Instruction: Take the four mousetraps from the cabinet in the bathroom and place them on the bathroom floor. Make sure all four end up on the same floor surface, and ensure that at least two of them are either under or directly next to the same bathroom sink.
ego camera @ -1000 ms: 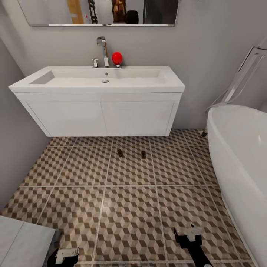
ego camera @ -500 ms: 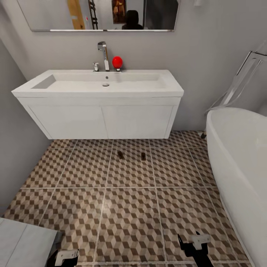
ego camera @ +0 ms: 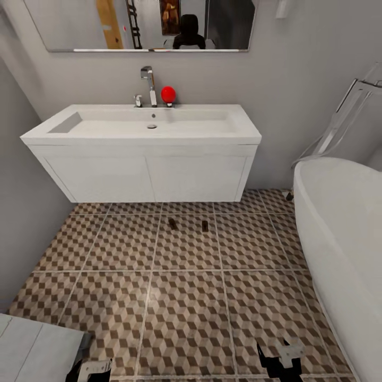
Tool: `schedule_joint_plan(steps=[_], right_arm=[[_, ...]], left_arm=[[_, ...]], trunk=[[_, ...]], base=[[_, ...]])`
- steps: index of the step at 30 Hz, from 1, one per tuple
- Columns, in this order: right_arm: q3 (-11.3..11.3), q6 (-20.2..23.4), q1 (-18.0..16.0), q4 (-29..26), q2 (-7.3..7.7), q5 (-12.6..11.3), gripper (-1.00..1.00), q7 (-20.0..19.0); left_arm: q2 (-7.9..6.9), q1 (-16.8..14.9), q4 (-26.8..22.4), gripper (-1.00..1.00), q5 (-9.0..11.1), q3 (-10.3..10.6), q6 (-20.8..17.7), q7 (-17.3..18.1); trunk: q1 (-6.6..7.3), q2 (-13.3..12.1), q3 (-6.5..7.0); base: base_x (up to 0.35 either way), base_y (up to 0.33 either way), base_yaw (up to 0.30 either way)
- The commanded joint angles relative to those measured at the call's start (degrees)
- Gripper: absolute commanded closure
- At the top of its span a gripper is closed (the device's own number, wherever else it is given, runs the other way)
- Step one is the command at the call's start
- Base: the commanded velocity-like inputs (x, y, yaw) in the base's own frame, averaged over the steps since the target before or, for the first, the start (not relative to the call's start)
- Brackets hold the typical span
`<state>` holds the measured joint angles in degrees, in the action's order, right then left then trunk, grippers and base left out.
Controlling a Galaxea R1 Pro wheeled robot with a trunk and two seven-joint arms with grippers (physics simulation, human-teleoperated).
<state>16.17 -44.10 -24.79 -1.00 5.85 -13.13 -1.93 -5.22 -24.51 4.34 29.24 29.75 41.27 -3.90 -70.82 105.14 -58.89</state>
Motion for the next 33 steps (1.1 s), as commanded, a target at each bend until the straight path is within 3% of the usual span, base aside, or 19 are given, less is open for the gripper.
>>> schedule_joint_plan(steps=[1, 15, 33], right_arm=[[0.4, -0.1, 0.1, 0.0, -0.12, -0.7, -1.0, -0.2], [0.4, 0.2, 0.2, -0.1, -0.49, -0.8, -1.0, -0.1], [0.4, 0.2, 0.2, -0.1, -0.5, -0.8, -1.0, -0.1]], left_arm=[[0.03, 0.0, 0.1, -1.0, -0.1, 0.5, 0.2, -0.4], [0.1, 0.2, 0.1, -1.0, -0.1, 0.5, 0.1, -0.5], [0.16, 0.3, 0.1, -1.0, -0.1, 0.5, 0.0, -0.5]], trunk=[[0.23, -0.4, 0.15], [3.31, -6.0, 2.73], [7.26, -13.2, 7.46]], base=[[0.0, 0.0, 0.0], [0.0, 0.0, 0.0], [0.0, 0.0, 0.0]])
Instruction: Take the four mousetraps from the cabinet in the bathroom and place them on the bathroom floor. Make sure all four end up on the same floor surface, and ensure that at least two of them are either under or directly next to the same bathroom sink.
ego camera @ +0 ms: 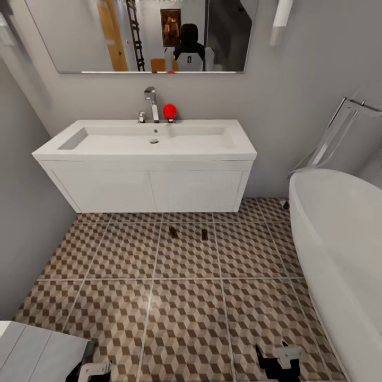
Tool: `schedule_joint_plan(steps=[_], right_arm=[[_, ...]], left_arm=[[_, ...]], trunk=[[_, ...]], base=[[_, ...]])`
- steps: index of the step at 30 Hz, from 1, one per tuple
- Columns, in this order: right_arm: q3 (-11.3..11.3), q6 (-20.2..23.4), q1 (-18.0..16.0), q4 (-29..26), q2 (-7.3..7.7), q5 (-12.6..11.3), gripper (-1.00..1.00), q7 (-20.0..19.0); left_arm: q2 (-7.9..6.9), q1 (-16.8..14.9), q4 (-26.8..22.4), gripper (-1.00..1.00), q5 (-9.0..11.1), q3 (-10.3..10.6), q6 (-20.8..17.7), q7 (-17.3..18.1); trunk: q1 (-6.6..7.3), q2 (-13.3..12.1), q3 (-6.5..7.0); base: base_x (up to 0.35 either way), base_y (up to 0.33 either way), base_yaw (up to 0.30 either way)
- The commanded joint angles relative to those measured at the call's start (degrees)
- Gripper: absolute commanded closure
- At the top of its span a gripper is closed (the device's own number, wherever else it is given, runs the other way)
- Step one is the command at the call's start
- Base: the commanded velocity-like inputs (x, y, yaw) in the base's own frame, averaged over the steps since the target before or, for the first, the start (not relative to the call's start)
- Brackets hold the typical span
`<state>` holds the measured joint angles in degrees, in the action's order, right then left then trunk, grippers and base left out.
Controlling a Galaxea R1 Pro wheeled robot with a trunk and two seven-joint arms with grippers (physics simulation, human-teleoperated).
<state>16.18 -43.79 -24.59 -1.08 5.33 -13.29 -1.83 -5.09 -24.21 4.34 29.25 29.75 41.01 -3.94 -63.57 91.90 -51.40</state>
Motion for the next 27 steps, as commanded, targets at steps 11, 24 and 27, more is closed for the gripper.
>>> schedule_joint_plan(steps=[11, 24, 27], right_arm=[[0.4, -0.2, 0.0, 0.0, 0.02, -0.6, -1.0, -0.2], [0.4, -0.2, 0.0, 0.0, 0.03, -0.6, -1.0, -0.2], [0.4, -0.2, 0.0, 0.0, 0.03, -0.6, -1.0, -0.2]], left_arm=[[0.09, -0.1, 0.1, -1.0, -0.1, 0.5, 0.2, -0.4], [0.14, 0.0, 0.2, -1.0, -0.1, 0.5, 0.2, -0.4], [0.12, 0.0, 0.2, -1.0, -0.1, 0.5, 0.2, -0.4]], trunk=[[2.43, -4.4, 2.95], [5.28, -9.6, 6.31], [5.94, -10.8, 7.08]], base=[[0.0, 0.0, 0.0], [0.0, 0.0, 0.0], [0.0, 0.0, 0.0]])
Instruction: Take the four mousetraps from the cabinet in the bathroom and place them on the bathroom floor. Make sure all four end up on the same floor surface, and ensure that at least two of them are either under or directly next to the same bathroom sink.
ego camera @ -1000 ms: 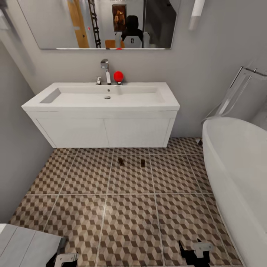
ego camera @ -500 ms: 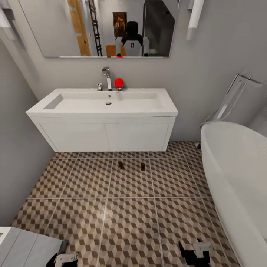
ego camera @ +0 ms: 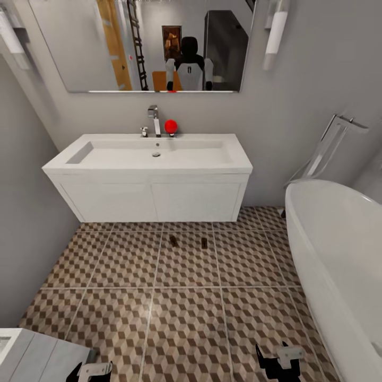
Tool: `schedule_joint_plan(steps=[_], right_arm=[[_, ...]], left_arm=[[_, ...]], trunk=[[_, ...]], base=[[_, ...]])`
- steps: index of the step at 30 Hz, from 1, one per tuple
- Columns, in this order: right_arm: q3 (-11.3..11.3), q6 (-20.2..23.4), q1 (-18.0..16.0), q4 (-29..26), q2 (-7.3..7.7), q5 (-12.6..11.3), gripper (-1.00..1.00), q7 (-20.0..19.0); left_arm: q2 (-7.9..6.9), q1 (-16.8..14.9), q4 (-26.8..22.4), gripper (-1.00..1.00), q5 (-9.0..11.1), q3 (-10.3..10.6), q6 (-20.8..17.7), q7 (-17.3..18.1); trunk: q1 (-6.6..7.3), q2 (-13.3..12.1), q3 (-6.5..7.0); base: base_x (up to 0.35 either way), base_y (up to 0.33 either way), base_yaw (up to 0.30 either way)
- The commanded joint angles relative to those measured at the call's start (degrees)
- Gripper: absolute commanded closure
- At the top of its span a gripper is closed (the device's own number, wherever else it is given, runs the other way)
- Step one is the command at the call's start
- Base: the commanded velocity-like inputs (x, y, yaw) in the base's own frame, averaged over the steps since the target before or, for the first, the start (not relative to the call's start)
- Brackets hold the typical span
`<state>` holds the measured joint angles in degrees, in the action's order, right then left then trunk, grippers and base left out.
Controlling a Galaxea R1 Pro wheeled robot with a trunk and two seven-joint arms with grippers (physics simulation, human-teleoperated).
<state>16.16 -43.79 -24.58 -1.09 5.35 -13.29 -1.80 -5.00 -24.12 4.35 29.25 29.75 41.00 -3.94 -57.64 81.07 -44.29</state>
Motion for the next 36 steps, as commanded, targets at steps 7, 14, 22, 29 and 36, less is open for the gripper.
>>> schedule_joint_plan(steps=[7, 14, 22, 29, 36], right_arm=[[0.4, -0.2, 0.0, 0.0, 0.01, -0.6, -1.0, -0.1], [0.4, -0.2, 0.0, 0.0, 0.01, -0.6, -1.0, -0.1], [0.4, -0.2, 0.0, 0.0, 0.07, -0.6, -1.0, -0.1], [0.4, -0.2, 0.0, 0.0, 0.04, -0.6, -1.0, -0.1], [0.4, -0.2, 0.0, 0.0, 0.02, -0.6, -1.0, -0.1]], left_arm=[[0.02, 0.0, 0.2, -1.0, -0.1, 0.5, 0.2, -0.4], [0.07, 0.0, 0.2, -1.0, -0.1, 0.5, 0.2, -0.4], [0.08, 0.0, 0.2, -1.0, -0.1, 0.5, 0.2, -0.4], [0.08, 0.0, 0.2, -1.0, -0.1, 0.5, 0.2, -0.4], [0.08, 0.0, 0.2, -1.0, -0.1, 0.5, 0.1, -0.4]], trunk=[[1.55, -2.8, 1.52], [3.08, -5.6, 2.84], [4.84, -8.8, 4.28], [6.38, -11.6, 5.54], [7.92, -14.4, 6.88]], base=[[0.0, 0.0, 0.0], [0.0, 0.0, 0.0], [0.0, 0.0, 0.0], [0.0, 0.0, 0.0], [0.0, 0.0, 0.006]])
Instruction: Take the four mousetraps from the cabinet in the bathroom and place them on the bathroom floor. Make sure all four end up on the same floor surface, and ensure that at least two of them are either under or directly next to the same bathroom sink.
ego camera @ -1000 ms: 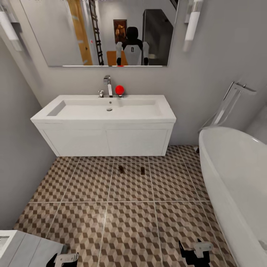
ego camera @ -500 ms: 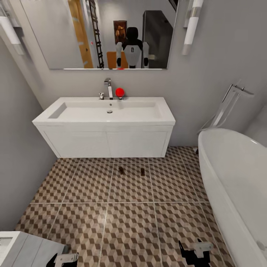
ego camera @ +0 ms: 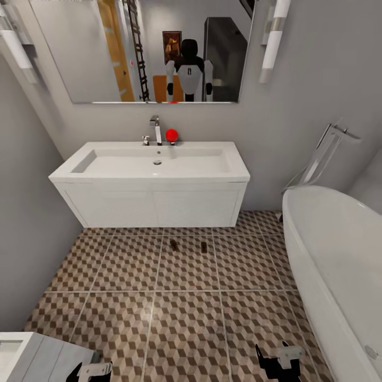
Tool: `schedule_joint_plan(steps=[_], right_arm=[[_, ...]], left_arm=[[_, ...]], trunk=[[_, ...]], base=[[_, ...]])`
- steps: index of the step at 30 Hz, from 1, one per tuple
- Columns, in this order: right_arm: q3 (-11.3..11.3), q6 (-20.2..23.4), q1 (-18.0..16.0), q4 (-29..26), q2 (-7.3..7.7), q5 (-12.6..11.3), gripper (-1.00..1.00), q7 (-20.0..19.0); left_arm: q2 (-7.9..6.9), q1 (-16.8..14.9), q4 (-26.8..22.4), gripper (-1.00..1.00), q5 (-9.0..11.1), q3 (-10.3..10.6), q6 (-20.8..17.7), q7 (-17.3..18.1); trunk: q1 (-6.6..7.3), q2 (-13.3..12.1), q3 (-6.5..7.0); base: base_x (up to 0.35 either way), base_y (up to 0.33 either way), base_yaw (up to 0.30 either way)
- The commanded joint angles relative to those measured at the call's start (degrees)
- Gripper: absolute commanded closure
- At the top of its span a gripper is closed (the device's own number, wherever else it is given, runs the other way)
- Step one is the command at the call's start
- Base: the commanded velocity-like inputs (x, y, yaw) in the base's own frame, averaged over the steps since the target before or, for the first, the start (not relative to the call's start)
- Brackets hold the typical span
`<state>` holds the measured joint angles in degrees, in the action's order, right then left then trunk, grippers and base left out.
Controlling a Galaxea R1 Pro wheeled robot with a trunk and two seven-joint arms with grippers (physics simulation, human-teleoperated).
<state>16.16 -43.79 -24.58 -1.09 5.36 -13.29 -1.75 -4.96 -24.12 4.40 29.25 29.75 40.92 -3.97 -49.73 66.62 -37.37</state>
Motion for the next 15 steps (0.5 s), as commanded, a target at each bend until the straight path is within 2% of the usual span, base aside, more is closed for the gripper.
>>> schedule_joint_plan(steps=[1, 15], right_arm=[[0.4, -0.2, 0.0, 0.0, 0.01, -0.6, -1.0, -0.2], [0.5, -0.2, 0.0, 0.0, 0.0, -0.6, -1.0, -0.2]], left_arm=[[0.04, -0.1, 0.2, -1.0, -0.1, 0.5, 0.2, -0.4], [0.04, 0.1, 0.2, -1.0, -0.1, 0.5, 0.2, -0.4]], trunk=[[0.23, -0.4, 0.2], [3.3, -6.0, 3.79]], base=[[0.0, 0.0, 0.036], [0.0, 0.0, 0.064]])
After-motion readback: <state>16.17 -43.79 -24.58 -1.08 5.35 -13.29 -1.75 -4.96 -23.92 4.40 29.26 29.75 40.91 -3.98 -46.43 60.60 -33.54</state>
